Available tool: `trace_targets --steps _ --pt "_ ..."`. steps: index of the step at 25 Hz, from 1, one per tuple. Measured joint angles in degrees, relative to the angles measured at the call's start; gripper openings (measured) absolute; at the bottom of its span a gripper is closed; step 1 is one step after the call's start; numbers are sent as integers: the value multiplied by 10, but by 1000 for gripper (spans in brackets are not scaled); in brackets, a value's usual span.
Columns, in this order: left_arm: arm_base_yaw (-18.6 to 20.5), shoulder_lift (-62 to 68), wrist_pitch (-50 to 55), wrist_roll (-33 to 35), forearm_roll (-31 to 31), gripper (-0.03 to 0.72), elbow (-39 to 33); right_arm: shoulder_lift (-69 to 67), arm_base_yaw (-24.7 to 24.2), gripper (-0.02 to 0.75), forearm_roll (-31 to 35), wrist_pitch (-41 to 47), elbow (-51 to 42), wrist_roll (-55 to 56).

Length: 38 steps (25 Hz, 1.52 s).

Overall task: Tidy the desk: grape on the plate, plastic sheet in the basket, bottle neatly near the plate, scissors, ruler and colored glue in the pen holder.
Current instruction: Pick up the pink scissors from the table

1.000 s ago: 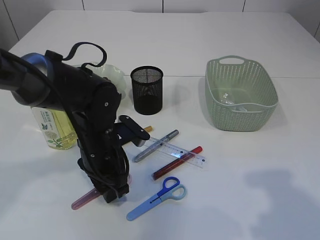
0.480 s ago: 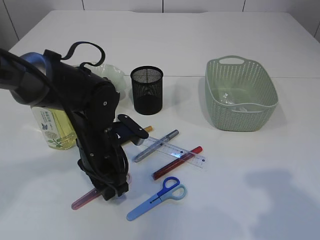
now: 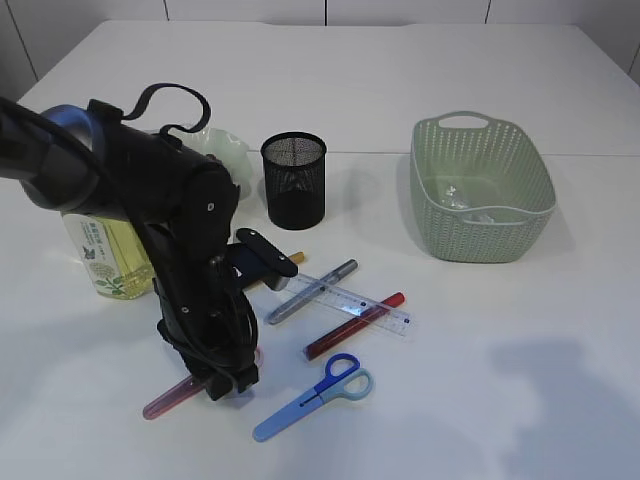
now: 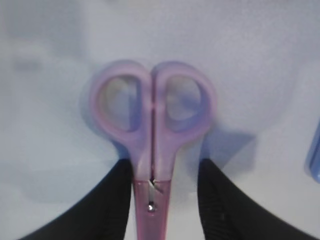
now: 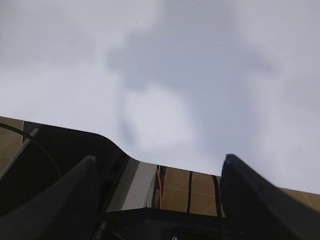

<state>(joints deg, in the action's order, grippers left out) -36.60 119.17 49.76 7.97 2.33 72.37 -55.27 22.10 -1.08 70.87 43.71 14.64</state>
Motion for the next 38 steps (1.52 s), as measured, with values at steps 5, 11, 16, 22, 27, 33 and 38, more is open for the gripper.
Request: trace_targets --steps 5,11,16,22,27,33,38 --pt "0 4 -1 0 -2 314 2 0 0 583 0 0 0 0" --pt "0 4 -1 0 -2 276 3 0 0 583 0 0 0 0" --pt "0 4 -2 0 -3 206 3 0 0 583 0 0 0 0" --pt "0 4 -2 0 -4 201 3 0 0 583 0 0 0 0" --pt "0 4 -1 0 -7 194 3 0 0 583 0 0 0 0" --pt "0 4 1 0 -17 174 4 0 0 583 0 0 0 0" --pt "0 4 1 0 -19 174 4 0 0 583 0 0 0 0"
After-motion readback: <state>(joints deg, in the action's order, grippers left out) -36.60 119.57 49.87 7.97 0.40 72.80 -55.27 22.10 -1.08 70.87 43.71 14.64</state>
